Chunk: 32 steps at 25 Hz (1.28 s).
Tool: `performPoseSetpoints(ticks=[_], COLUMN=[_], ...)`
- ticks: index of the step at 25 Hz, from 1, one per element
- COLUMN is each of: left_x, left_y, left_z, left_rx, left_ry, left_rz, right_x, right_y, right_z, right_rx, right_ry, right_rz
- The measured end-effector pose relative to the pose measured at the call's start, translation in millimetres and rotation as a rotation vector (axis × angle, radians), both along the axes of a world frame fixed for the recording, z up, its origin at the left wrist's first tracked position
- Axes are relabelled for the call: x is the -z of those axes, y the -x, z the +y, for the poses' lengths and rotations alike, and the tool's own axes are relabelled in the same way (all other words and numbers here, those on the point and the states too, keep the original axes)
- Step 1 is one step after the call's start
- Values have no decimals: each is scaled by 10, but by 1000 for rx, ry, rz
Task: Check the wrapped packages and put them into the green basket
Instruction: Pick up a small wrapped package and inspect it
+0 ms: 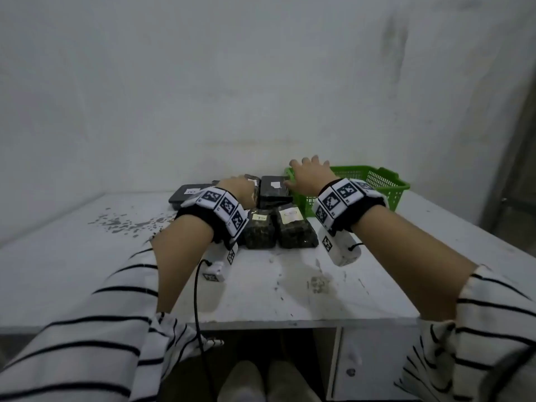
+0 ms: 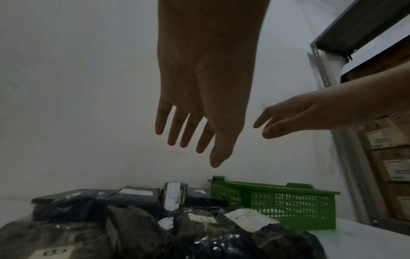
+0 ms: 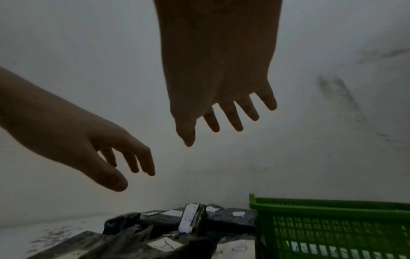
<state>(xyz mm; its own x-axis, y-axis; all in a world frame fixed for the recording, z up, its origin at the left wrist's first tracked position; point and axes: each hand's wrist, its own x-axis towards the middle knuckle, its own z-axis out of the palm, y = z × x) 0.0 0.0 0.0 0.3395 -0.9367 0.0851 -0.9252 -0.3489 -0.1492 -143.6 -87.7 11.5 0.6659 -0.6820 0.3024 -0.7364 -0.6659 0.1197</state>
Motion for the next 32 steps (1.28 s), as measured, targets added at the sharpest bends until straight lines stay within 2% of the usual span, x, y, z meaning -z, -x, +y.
performPoseSetpoints(ticks=[3, 5, 7, 10, 14, 18, 22, 23, 24, 27, 29, 30, 32], left_x=[123, 214, 267, 389, 508, 411, 209, 114, 5, -294, -356, -342, -268], left_y=[-316, -556, -827, -1111, -1233, -1266, -1214, -1188, -1151, -930, -701, -604, -462], left_z=[-288, -488, -748, -1109, -1461, -1625, -1548, -1508, -1449, -1198, -1054, -1041, -1081], left_rx=[-16, -58, -82, -124, -47, -25, -2, 10, 24, 122, 180, 189, 143], left_ry=[-140, -214, -210, -119, -110, -165, -98, -13, 125, 683, 853, 885, 882], left_rz=[50, 64, 123, 173, 257, 146, 300, 364, 498, 1169, 1471, 1532, 1476], right_x=[89, 177, 222, 321, 439, 269, -42, -97, -126, -94, -43, -33, -45], right_y=[-186, -354, -547, -801, -951, -917, -782, -733, -676, -552, -568, -604, -664], right_z=[-232, -434, -630, -867, -1113, -1144, -1035, -1000, -973, -941, -881, -858, -813], right_rx=[-15, -84, -132, -153, -145, -176, -231, -246, -256, -229, -268, -316, -423], right_ry=[-95, -282, -460, -548, -658, -736, -847, -867, -880, -933, -1049, -1107, -1143], right_rz=[9, -76, -189, -319, -504, -697, -680, -686, -700, -795, -944, -1031, -1134])
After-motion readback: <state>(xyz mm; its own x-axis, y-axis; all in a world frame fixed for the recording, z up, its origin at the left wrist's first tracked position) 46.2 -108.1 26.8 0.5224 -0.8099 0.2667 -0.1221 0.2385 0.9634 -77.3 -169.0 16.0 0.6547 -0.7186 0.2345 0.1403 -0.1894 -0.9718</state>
